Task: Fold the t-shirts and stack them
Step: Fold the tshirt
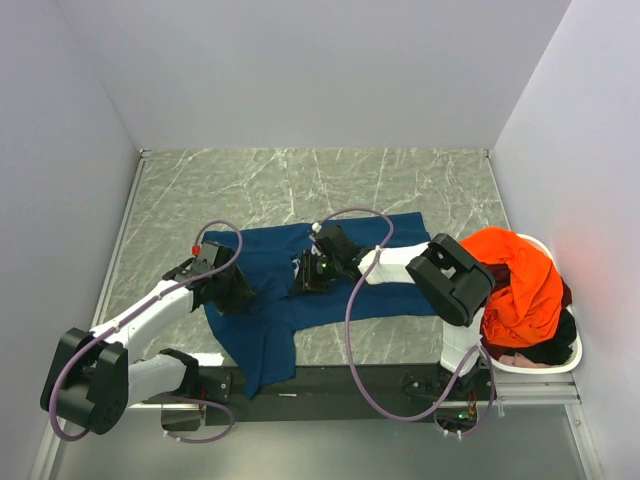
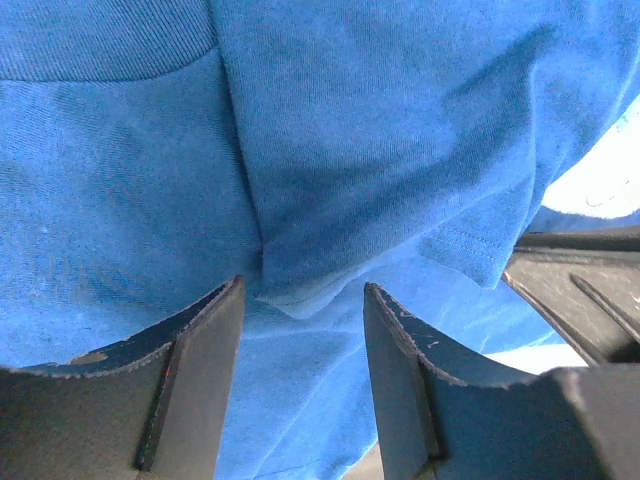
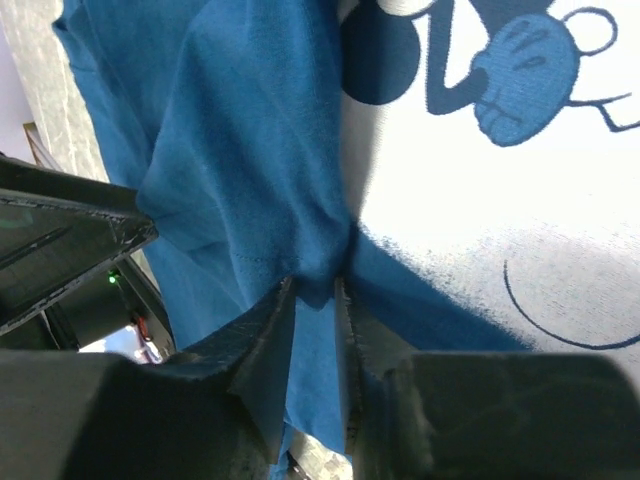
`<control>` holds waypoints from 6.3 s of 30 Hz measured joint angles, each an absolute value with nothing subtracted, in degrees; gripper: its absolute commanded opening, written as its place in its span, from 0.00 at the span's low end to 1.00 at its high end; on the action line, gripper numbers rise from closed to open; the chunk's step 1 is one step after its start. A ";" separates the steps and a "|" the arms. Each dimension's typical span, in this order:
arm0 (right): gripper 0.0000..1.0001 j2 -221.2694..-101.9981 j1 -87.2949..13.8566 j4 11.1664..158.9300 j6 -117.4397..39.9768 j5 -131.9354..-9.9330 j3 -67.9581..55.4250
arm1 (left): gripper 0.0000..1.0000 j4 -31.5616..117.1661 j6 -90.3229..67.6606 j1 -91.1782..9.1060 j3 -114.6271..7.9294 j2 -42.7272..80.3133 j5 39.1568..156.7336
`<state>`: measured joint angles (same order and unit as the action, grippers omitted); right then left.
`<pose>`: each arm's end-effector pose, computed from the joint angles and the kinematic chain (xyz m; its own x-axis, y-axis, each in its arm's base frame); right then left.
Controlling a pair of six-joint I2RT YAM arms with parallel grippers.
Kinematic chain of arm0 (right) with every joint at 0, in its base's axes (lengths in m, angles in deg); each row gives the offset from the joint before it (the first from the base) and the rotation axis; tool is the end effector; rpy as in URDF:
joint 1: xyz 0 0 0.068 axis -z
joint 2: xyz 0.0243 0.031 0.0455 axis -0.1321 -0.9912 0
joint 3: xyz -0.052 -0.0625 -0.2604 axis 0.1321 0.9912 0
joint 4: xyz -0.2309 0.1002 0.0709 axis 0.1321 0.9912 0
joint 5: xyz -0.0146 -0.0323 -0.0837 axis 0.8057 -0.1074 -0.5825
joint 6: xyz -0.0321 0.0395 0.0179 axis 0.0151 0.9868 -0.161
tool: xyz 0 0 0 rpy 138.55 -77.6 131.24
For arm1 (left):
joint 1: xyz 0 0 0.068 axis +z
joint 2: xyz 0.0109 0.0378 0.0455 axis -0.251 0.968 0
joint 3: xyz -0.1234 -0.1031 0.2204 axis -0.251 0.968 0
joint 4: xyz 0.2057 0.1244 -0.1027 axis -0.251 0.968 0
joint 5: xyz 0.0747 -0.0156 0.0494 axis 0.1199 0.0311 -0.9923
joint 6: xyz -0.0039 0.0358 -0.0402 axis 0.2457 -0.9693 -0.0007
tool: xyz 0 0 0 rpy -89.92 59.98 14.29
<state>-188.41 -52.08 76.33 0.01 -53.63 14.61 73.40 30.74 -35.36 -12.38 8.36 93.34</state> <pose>0.2542 0.2708 0.1297 -0.9587 -0.0343 -0.2824 -0.2339 0.6601 0.7138 0.1826 -0.0719 0.1694 -0.7985 -0.5562 -0.2304 -0.4395 0.8001 -0.4083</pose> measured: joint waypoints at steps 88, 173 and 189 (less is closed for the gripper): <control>0.40 -177.63 -40.45 103.48 -16.84 -67.79 4.94 | 0.39 76.78 22.67 -23.05 -32.71 21.27 91.77; 0.38 -189.48 -5.94 103.00 -18.32 -58.41 -5.13 | 0.77 72.89 8.40 -4.32 -60.90 54.26 88.58; 0.29 -184.06 -22.01 109.14 -22.26 -74.91 -0.06 | 0.71 72.02 9.73 -4.62 -41.84 32.55 86.46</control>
